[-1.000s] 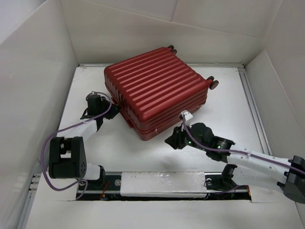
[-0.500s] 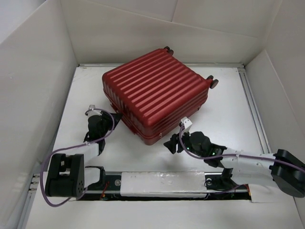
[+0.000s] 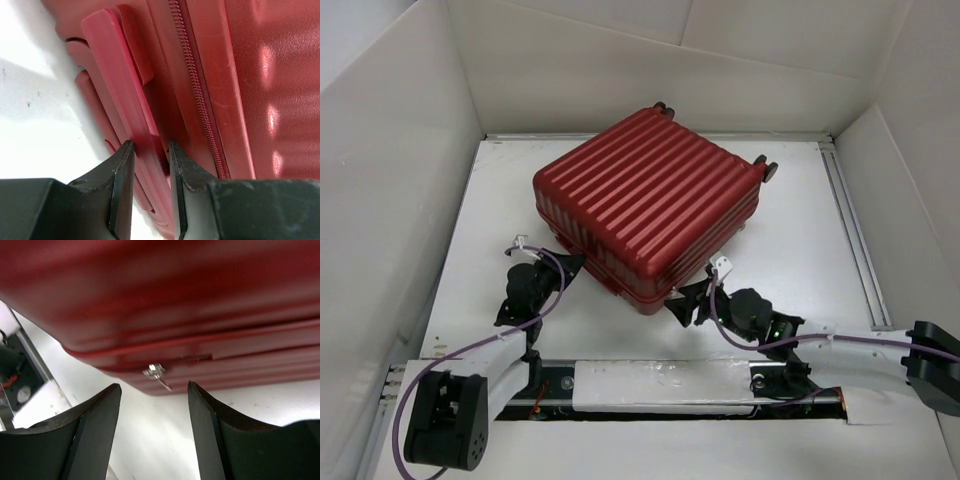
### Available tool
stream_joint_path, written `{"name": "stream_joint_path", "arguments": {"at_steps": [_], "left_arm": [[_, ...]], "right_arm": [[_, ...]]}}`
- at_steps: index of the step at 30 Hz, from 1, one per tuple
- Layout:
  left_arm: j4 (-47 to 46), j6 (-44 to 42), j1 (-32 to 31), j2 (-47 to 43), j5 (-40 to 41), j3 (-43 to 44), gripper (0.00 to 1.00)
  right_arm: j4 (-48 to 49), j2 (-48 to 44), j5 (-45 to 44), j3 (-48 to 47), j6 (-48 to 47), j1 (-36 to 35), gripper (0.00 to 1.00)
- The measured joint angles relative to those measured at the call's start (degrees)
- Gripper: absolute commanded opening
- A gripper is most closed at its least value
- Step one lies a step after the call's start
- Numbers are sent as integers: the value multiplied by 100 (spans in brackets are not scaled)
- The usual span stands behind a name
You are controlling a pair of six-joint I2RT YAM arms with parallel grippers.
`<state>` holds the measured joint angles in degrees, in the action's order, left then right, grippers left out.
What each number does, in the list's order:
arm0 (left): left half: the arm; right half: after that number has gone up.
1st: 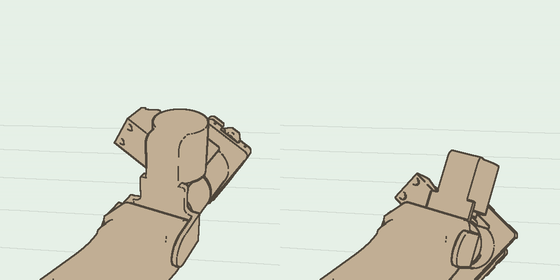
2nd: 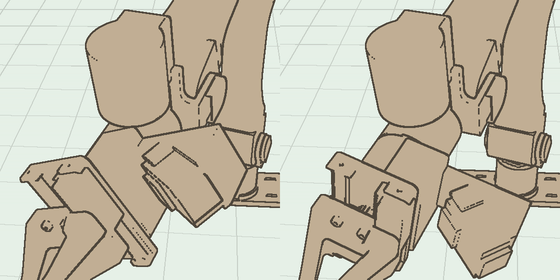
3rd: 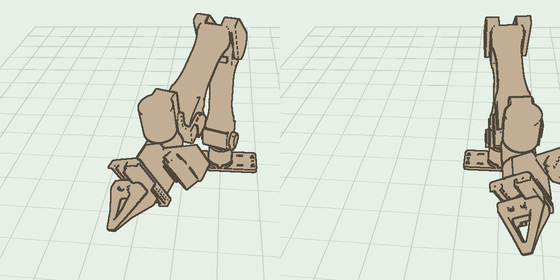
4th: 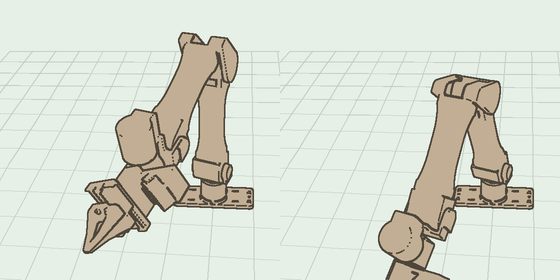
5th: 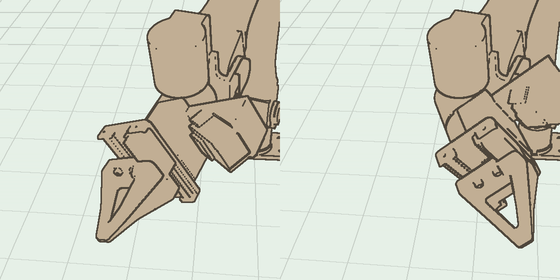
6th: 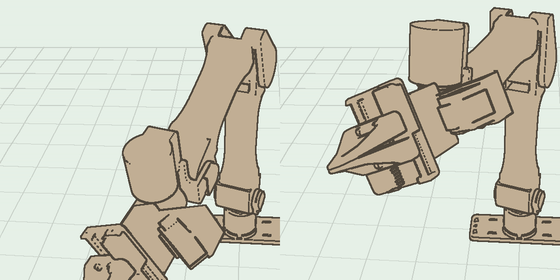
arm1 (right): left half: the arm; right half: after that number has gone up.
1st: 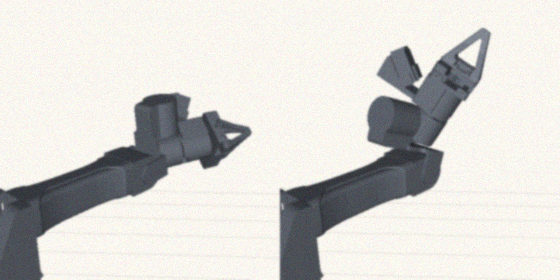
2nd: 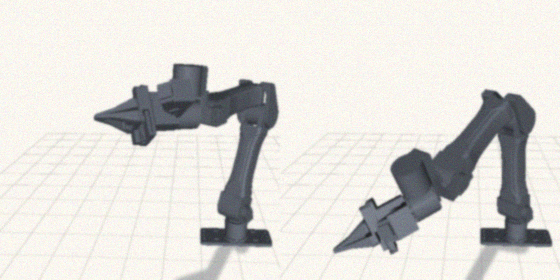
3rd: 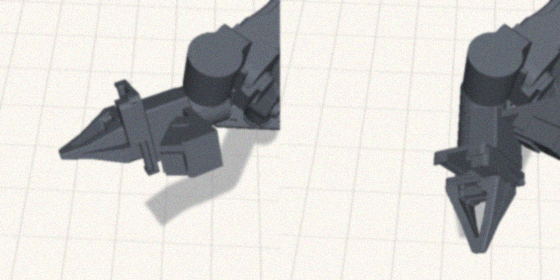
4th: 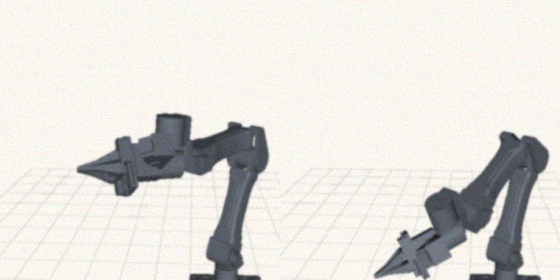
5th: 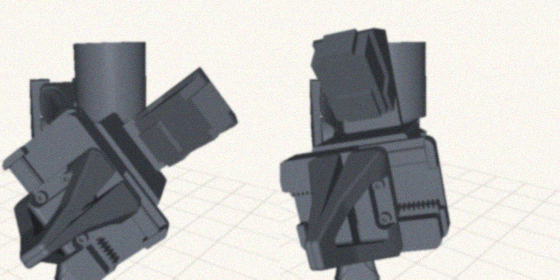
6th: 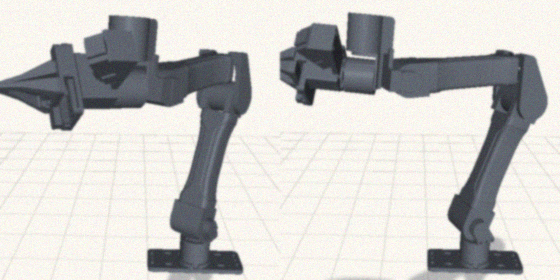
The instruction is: Pack the luggage
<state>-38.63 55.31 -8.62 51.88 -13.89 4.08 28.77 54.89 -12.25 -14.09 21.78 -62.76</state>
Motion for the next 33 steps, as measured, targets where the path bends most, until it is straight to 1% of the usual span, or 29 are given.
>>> {"name": "stream_joint_path", "arguments": {"at_steps": [2,4,5,7,10,11,12,13,14,15,16,17,18,20,21,22,23,24,26,28,30,32,33], "left_arm": [[92,-61,-7,-87,-59,0,0],[181,-129,-66,-203,-68,-20,0],[240,-157,-168,-302,-2,-39,0],[415,-232,-549,-544,367,-76,0],[682,-352,-1528,-739,1561,-31,0],[804,-385,-1834,-713,1991,52,0],[940,-409,-2131,-616,2404,160,0],[1062,-420,-2406,-520,2811,286,2],[1180,-422,-2627,-433,3136,409,8],[1246,-391,-2809,-367,3397,494,15],[1274,-361,-2953,-299,3589,538,30],[1274,-334,-3040,-284,3692,544,35],[1285,-332,-3117,-295,3681,538,37],[1318,-330,-3348,-389,3510,498,37],[1320,-323,-3418,-444,3357,468,37],[1320,-313,-3469,-483,3202,452,37],[1314,-310,-3497,-490,3064,444,38],[1294,-306,-3526,-494,2942,428,40],[1252,-306,-3558,-509,2686,409,43],[1193,-334,-3611,-490,2299,398,43],[1058,-348,-3709,-358,1974,398,43],[898,-361,-3713,-205,1797,400,41],[841,-369,-3713,-136,1746,402,38]], "right_arm": [[0,-179,-170,4,-24,-85,62],[0,-326,-330,20,-92,-144,59],[0,-376,-404,33,-129,-146,59],[-7,-422,-516,63,-177,-146,56],[2,-446,-562,142,-236,-149,49],[20,-446,-560,153,-238,-149,43],[42,-437,-551,160,-243,-151,43],[70,-424,-570,162,-254,-160,39],[101,-424,-579,173,-249,-164,33],[133,-424,-603,190,-247,-173,26],[131,-437,-640,201,-238,-179,25],[136,-468,-673,225,-234,-179,25],[157,-514,-695,267,-212,-179,24],[153,-645,-752,339,-181,-184,23],[138,-704,-798,376,-160,-184,29],[125,-752,-852,407,-129,-184,43],[120,-802,-907,448,-98,-184,48],[98,-859,-966,498,-63,-181,51],[72,-953,-1058,592,-9,-181,51],[22,-1029,-1139,662,39,-181,51],[-24,-1047,-1228,678,50,-184,43],[-44,-1047,-1305,678,26,-184,36],[-55,-1029,-1342,675,4,-184,36]]}}
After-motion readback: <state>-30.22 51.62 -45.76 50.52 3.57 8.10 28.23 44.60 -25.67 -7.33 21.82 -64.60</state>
